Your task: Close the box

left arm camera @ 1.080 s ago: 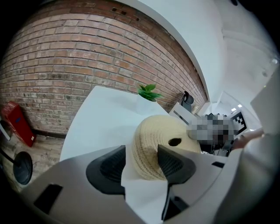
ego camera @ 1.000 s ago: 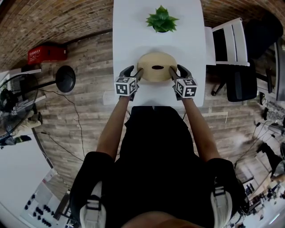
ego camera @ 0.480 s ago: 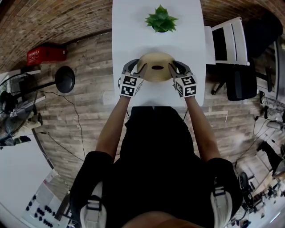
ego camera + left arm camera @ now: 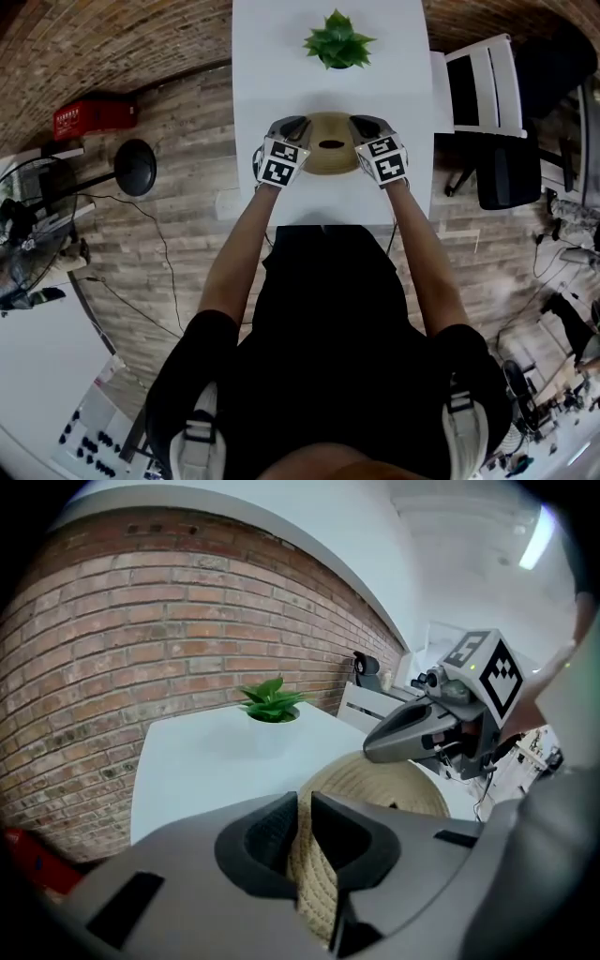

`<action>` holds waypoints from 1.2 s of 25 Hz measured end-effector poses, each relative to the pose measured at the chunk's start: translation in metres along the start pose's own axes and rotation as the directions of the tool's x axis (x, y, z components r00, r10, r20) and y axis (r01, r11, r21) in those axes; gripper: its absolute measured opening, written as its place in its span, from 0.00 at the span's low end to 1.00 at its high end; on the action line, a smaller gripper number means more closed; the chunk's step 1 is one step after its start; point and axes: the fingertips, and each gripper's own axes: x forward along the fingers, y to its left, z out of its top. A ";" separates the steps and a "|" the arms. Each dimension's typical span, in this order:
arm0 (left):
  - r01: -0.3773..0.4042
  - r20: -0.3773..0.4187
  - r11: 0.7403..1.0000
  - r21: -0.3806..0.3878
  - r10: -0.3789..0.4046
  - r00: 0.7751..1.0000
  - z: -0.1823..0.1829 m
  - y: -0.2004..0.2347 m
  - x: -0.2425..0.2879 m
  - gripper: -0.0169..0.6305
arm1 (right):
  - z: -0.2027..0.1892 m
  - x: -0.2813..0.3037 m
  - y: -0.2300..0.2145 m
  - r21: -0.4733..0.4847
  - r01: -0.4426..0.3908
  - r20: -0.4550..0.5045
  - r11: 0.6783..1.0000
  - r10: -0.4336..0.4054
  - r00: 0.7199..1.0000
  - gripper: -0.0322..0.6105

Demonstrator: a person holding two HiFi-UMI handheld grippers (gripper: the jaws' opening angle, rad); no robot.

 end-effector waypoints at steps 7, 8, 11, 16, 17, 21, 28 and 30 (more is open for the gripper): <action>0.017 -0.007 1.000 0.002 -0.017 1.000 -0.007 0.002 0.007 0.12 | -0.002 0.006 -0.002 0.019 0.001 -0.018 1.000 -0.001 1.000 0.05; 0.018 -0.008 1.000 0.000 -0.018 1.000 -0.007 0.002 0.007 0.12 | -0.003 0.006 -0.002 0.018 0.004 -0.023 1.000 -0.004 1.000 0.05; 0.018 -0.006 1.000 -0.001 -0.018 1.000 -0.005 0.002 0.007 0.12 | -0.003 0.008 -0.003 0.008 0.011 -0.035 1.000 -0.011 0.999 0.05; 0.013 -0.003 1.000 -0.001 -0.013 1.000 -0.003 0.002 0.004 0.12 | -0.001 0.005 -0.002 0.022 -0.013 -0.009 1.000 0.013 1.000 0.05; 0.009 -0.002 1.000 -0.002 -0.009 1.000 -0.003 0.002 0.003 0.12 | 0.000 0.003 0.000 0.029 -0.017 -0.001 0.999 0.017 1.000 0.06; -0.015 0.019 1.000 -0.006 0.015 1.000 0.000 0.004 -0.006 0.12 | 0.000 -0.005 0.001 0.034 -0.011 0.038 0.999 0.010 0.999 0.07; -0.002 0.088 1.000 -0.016 0.004 0.996 0.009 -0.009 -0.032 0.10 | 0.000 -0.030 0.015 0.032 -0.062 0.113 0.998 0.058 0.992 0.05; 0.008 0.108 1.000 -0.027 -0.005 0.994 0.009 -0.017 -0.041 0.09 | -0.003 -0.039 0.020 0.031 -0.079 0.145 0.996 0.074 0.987 0.05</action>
